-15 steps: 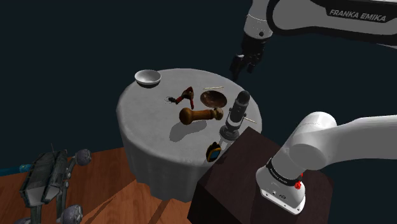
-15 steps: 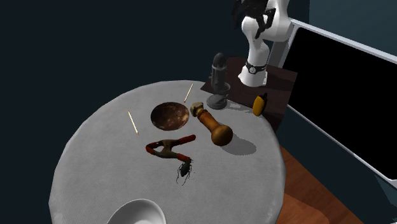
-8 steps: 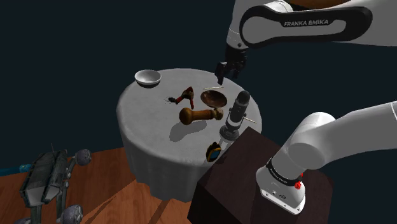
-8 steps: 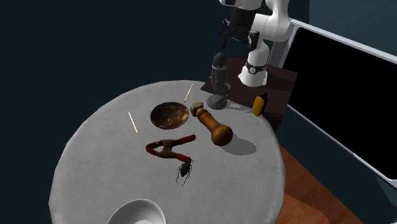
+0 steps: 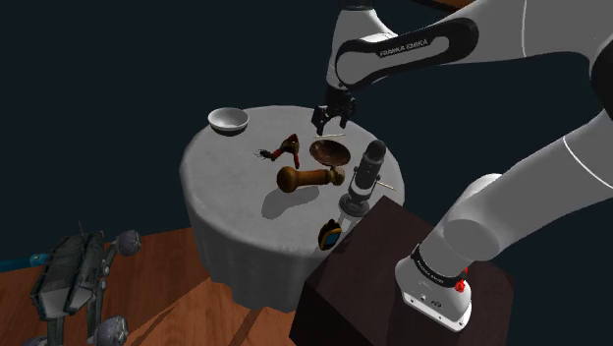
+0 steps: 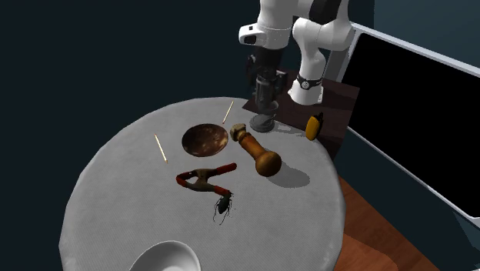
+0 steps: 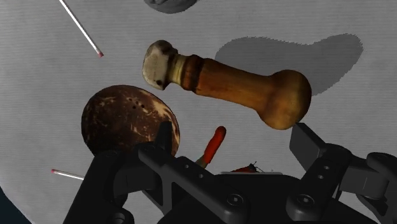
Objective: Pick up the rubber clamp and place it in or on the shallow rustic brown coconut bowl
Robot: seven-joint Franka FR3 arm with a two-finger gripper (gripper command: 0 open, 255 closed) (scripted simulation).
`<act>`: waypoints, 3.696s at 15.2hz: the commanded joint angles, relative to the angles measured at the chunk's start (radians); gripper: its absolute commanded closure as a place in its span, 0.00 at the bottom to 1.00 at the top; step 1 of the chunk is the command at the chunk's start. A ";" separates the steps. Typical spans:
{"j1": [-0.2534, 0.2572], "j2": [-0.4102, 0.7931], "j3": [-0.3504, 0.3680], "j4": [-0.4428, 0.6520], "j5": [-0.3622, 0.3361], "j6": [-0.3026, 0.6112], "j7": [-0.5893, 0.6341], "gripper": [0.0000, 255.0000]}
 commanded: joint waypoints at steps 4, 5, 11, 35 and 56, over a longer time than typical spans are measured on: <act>-0.014 0.190 -0.019 0.078 0.015 0.110 0.008 0.00; -0.016 0.229 -0.023 0.098 0.020 0.129 0.008 0.00; -0.036 0.463 -0.039 0.244 0.059 0.214 0.003 0.00; -0.098 0.990 -0.034 0.659 0.147 0.315 -0.012 0.00; -0.095 0.914 -0.039 0.652 0.142 0.246 -0.009 1.00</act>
